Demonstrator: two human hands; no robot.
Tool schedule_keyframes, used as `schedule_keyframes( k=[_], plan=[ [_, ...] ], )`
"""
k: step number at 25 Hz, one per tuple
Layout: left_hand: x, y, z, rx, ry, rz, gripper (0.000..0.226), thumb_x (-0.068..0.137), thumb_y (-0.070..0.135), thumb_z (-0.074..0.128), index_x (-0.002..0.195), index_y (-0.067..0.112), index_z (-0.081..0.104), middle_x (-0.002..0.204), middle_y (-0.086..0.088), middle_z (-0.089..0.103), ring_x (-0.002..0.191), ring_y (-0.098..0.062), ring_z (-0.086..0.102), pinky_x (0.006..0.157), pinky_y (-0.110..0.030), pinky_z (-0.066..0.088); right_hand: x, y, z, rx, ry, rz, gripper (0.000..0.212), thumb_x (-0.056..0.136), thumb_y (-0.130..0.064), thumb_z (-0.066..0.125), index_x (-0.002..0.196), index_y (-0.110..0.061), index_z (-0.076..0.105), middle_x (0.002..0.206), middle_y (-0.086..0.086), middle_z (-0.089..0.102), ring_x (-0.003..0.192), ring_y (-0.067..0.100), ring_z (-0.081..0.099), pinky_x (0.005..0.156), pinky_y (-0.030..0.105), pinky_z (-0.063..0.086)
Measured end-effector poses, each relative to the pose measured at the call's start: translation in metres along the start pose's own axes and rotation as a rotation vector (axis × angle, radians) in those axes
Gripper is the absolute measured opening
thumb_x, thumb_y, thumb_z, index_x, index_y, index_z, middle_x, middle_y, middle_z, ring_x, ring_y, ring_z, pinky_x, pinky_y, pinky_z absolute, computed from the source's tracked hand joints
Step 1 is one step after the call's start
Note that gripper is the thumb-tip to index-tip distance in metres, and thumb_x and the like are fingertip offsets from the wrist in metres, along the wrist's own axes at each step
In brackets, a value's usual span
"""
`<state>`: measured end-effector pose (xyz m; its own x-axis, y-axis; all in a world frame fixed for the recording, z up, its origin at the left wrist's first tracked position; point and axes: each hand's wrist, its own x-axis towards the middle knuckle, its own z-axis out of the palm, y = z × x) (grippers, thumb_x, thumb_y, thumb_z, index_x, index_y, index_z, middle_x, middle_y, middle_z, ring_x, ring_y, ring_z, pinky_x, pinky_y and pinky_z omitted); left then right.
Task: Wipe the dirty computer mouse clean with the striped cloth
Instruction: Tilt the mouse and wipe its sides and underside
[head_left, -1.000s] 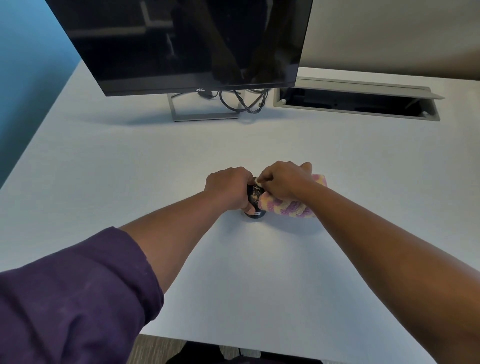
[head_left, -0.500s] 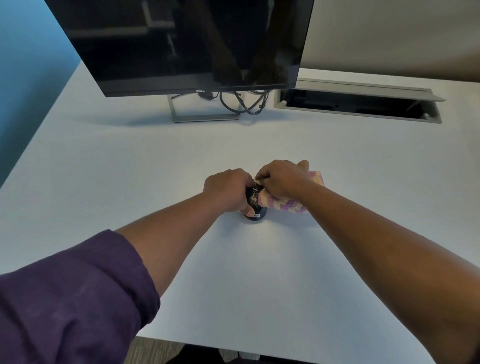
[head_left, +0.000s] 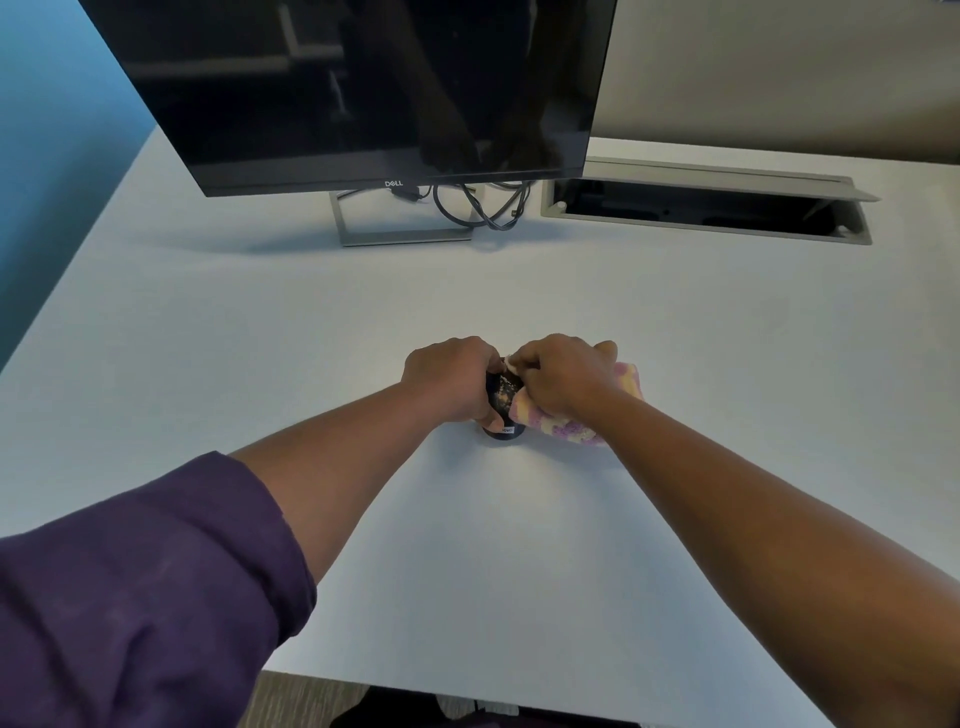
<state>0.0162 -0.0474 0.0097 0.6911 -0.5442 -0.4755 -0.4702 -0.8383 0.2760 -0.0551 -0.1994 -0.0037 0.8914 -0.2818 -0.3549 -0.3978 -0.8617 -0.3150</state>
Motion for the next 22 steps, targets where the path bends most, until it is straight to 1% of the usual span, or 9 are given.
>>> schedule_keyframes(
  k=[2, 4, 6, 7, 10, 14, 16, 19, 22],
  plan=[
    [0.0, -0.001, 0.0, -0.013, 0.0, -0.006, 0.076, 0.043, 0.056, 0.093, 0.113, 0.042, 0.067, 0.084, 0.018, 0.059, 0.077, -0.013, 0.058, 0.054, -0.023, 0.029, -0.005, 0.005, 0.006, 0.004, -0.019, -0.013, 0.033, 0.094, -0.024, 0.048, 0.103, -0.041, 0.075, 0.109, -0.016, 0.073, 0.103, 0.017, 0.06, 0.084, 0.043, 0.024],
    [0.001, -0.002, 0.001, -0.024, 0.004, -0.004, 0.082, 0.042, 0.057, 0.094, 0.118, 0.042, 0.065, 0.09, 0.018, 0.059, 0.08, -0.014, 0.056, 0.054, -0.022, 0.028, -0.005, 0.008, 0.005, 0.033, -0.024, 0.002, 0.032, 0.097, -0.029, 0.049, 0.109, -0.046, 0.073, 0.117, -0.019, 0.07, 0.111, 0.016, 0.059, 0.089, 0.044, 0.025],
    [0.002, -0.003, 0.002, -0.035, 0.006, -0.003, 0.087, 0.041, 0.059, 0.093, 0.121, 0.042, 0.064, 0.095, 0.017, 0.062, 0.082, -0.015, 0.054, 0.054, -0.022, 0.027, -0.003, 0.007, 0.002, 0.064, -0.007, 0.035, 0.033, 0.099, -0.031, 0.048, 0.115, -0.048, 0.071, 0.123, -0.02, 0.069, 0.117, 0.016, 0.058, 0.095, 0.045, 0.026],
    [0.001, -0.004, 0.003, -0.041, 0.006, -0.005, 0.089, 0.041, 0.059, 0.093, 0.123, 0.042, 0.064, 0.097, 0.016, 0.062, 0.082, -0.014, 0.053, 0.054, -0.022, 0.026, -0.003, 0.007, 0.003, 0.072, -0.002, 0.04, 0.032, 0.099, -0.031, 0.048, 0.115, -0.048, 0.071, 0.123, -0.019, 0.069, 0.118, 0.017, 0.058, 0.096, 0.046, 0.026],
    [0.003, -0.006, 0.004, -0.043, 0.005, -0.011, 0.091, 0.042, 0.058, 0.094, 0.126, 0.042, 0.062, 0.108, 0.014, 0.064, 0.085, -0.014, 0.051, 0.055, -0.022, 0.025, -0.013, 0.013, 0.012, 0.097, -0.01, 0.029, 0.029, 0.099, -0.034, 0.05, 0.113, -0.049, 0.072, 0.118, -0.02, 0.071, 0.115, 0.017, 0.059, 0.093, 0.044, 0.025],
    [0.004, -0.006, 0.005, -0.039, 0.007, -0.007, 0.092, 0.041, 0.058, 0.094, 0.126, 0.042, 0.062, 0.101, 0.015, 0.061, 0.084, -0.014, 0.051, 0.056, -0.023, 0.027, -0.011, 0.01, 0.008, 0.139, 0.013, 0.053, 0.029, 0.099, -0.036, 0.051, 0.114, -0.049, 0.071, 0.12, -0.02, 0.07, 0.117, 0.017, 0.059, 0.1, 0.047, 0.027],
    [0.005, -0.007, 0.006, -0.041, 0.012, -0.008, 0.093, 0.042, 0.058, 0.094, 0.127, 0.041, 0.062, 0.105, 0.014, 0.063, 0.085, -0.014, 0.05, 0.057, -0.024, 0.027, -0.016, 0.009, 0.012, 0.149, 0.025, 0.05, 0.032, 0.097, -0.031, 0.049, 0.109, -0.047, 0.073, 0.114, -0.018, 0.072, 0.112, 0.02, 0.059, 0.096, 0.046, 0.028],
    [0.005, -0.007, 0.006, -0.047, 0.003, -0.009, 0.093, 0.044, 0.057, 0.095, 0.129, 0.041, 0.061, 0.108, 0.013, 0.062, 0.087, -0.014, 0.05, 0.055, -0.022, 0.024, -0.037, 0.016, 0.025, 0.153, 0.038, 0.033, 0.032, 0.095, -0.029, 0.047, 0.104, -0.046, 0.073, 0.104, -0.017, 0.071, 0.105, 0.02, 0.06, 0.088, 0.043, 0.026],
    [0.004, -0.007, 0.005, -0.039, 0.003, -0.006, 0.094, 0.045, 0.057, 0.095, 0.13, 0.041, 0.061, 0.116, 0.011, 0.065, 0.087, -0.015, 0.05, 0.055, -0.023, 0.025, -0.03, 0.012, 0.021, 0.181, 0.077, 0.063, 0.034, 0.097, -0.029, 0.047, 0.108, -0.046, 0.074, 0.112, -0.016, 0.072, 0.11, 0.022, 0.059, 0.092, 0.044, 0.027]
  ],
)
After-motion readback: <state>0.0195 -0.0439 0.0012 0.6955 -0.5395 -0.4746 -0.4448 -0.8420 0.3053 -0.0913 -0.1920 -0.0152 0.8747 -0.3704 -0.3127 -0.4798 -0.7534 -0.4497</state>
